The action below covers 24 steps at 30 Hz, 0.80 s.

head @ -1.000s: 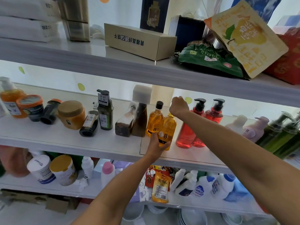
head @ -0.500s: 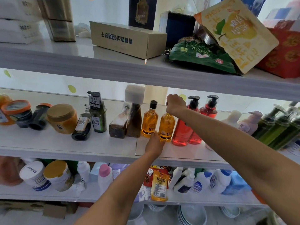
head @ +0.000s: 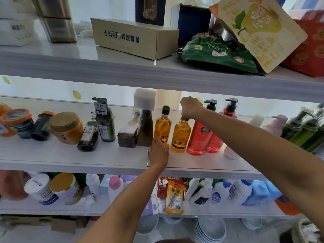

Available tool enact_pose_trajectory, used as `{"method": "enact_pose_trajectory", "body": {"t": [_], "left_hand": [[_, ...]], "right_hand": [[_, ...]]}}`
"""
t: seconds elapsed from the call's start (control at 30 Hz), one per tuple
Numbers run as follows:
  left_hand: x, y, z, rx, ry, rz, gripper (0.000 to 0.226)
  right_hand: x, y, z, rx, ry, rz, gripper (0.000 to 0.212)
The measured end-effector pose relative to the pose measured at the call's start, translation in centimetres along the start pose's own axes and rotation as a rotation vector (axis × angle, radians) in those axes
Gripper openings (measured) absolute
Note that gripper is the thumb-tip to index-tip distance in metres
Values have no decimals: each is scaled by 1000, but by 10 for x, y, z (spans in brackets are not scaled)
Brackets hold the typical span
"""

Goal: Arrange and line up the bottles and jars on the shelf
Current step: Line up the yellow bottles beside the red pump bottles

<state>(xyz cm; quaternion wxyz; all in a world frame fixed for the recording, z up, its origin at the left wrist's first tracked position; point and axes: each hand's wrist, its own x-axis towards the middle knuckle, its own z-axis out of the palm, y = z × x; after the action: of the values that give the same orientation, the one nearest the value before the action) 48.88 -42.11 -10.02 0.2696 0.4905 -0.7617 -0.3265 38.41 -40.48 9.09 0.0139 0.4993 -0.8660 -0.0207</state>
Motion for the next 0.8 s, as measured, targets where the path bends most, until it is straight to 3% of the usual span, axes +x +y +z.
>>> {"method": "enact_pose_trajectory", "body": {"t": [0.5, 0.57, 0.7, 0.8], "left_hand": [[2, -5, -4, 1, -31, -35, 36], [2, -5, -5, -7, -33, -34, 35], [3, -5, -5, -12, -31, -29, 34], [3, -7, -6, -22, -25, -36, 33]], "right_hand": [[3, -5, -12, -174, -96, -32, 31], [4, -7, -14, -206, -102, -53, 44], [12, -19, -4, 34, -150, -247, 77], [12, -31, 12, 98, -80, -308, 58]]}}
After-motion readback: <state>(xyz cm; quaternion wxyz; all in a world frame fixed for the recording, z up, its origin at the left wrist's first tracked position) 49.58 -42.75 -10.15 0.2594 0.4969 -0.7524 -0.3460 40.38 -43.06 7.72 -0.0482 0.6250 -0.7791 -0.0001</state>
